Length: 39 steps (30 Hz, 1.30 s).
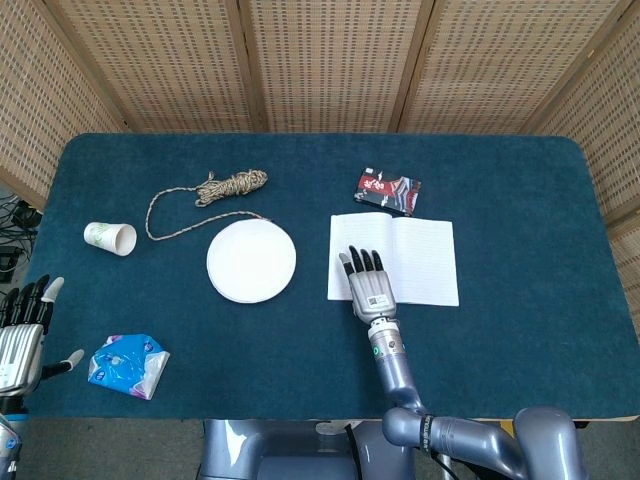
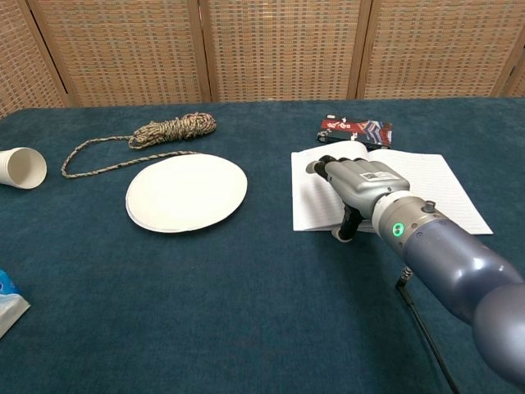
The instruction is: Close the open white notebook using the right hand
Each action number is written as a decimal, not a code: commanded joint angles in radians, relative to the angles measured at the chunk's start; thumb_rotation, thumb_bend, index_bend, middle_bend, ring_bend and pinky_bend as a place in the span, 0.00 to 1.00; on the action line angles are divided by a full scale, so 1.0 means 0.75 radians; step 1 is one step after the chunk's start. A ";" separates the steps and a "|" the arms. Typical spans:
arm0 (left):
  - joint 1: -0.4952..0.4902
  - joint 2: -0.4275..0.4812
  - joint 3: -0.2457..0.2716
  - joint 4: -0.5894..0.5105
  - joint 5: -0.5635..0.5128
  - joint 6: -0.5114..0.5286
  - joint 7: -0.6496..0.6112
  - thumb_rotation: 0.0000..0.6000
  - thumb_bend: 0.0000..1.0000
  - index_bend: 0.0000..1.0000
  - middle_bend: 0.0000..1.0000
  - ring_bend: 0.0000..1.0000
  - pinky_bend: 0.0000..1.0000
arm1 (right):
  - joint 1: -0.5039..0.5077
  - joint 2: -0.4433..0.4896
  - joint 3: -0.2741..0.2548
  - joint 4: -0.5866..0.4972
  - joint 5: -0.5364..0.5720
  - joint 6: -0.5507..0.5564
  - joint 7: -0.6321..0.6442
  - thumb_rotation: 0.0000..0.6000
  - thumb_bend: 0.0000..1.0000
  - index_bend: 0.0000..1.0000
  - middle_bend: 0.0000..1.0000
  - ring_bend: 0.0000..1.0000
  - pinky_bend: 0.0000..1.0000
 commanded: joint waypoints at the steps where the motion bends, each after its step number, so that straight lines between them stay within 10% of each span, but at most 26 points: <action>1: 0.000 0.001 0.000 -0.001 0.000 -0.001 -0.001 1.00 0.10 0.00 0.00 0.00 0.00 | -0.001 -0.001 -0.001 0.000 0.001 -0.002 0.001 1.00 0.44 0.00 0.00 0.00 0.00; 18: -0.002 0.001 0.004 -0.007 0.006 0.000 0.002 1.00 0.10 0.00 0.00 0.00 0.00 | 0.008 -0.034 0.003 0.097 0.000 -0.019 0.027 1.00 0.44 0.01 0.00 0.00 0.00; 39: -0.004 0.005 0.012 -0.018 0.019 -0.005 -0.010 1.00 0.10 0.00 0.00 0.00 0.00 | -0.017 -0.087 0.046 0.177 -0.094 0.063 0.153 1.00 0.76 0.05 0.00 0.00 0.00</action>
